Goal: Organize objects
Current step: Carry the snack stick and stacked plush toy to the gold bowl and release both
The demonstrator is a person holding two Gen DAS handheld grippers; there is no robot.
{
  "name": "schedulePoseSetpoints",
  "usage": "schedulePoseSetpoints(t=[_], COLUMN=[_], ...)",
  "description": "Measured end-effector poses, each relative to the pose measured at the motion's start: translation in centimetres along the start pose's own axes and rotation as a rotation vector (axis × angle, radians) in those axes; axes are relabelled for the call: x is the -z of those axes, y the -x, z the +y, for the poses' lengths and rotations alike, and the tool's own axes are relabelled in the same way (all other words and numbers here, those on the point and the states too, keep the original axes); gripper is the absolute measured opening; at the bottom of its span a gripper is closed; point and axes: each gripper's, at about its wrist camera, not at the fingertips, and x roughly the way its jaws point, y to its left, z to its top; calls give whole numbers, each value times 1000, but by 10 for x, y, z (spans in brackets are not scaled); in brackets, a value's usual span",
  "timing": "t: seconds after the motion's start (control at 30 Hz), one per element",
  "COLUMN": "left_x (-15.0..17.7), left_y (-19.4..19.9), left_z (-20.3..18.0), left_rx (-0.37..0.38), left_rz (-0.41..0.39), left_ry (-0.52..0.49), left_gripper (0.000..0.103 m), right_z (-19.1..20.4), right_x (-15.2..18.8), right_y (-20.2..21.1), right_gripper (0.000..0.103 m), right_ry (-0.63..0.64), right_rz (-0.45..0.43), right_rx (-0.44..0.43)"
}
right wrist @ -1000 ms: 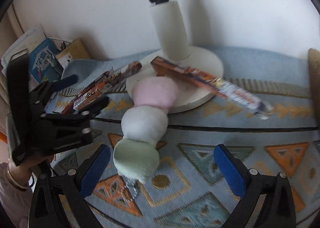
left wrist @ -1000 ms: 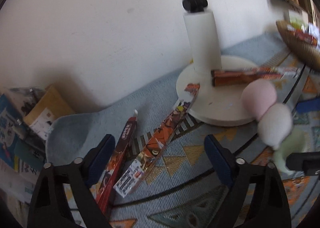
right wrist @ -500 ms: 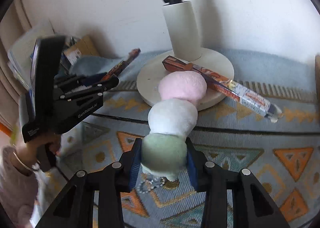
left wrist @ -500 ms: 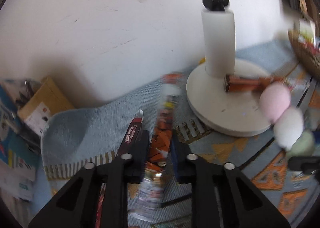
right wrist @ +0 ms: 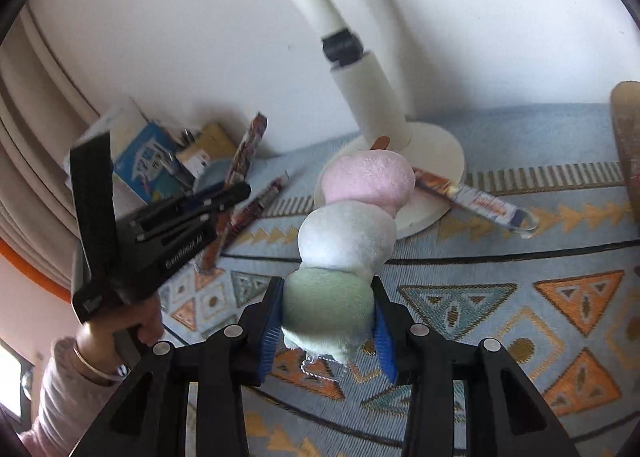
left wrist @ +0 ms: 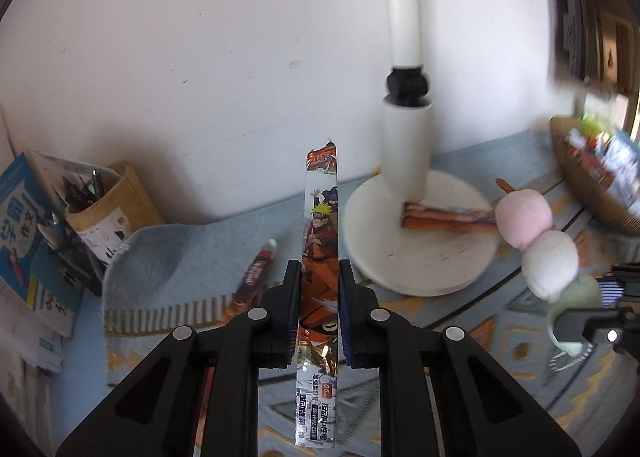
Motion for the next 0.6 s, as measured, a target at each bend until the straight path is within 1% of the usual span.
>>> schedulePoseSetpoints(t=[0.1, 0.17, 0.2, 0.3, 0.4, 0.6], left_x=[-9, -15, -18, -31, -45, -76], left_y=[14, 17, 16, 28, 38, 49], left_z=[-11, -24, -31, -54, -73, -127], left_rx=[37, 80, 93, 126, 190, 288], left_rz=[-16, -47, -54, -65, -80, -105], left_ry=[20, 39, 42, 32, 48, 51], left_gripper=[14, 14, 14, 14, 14, 14], right_z=[-5, -10, -13, -20, -29, -63], right_x=[-4, -8, -11, -14, -17, -24], right_y=[19, 32, 40, 63, 88, 146], right_gripper=[40, 40, 40, 40, 40, 40], right_ry=[-20, -26, -28, -37, -51, -100], right_rz=[-33, -55, -66, -102, -143, -220], right_rx=[-4, -1, 0, 7, 14, 44])
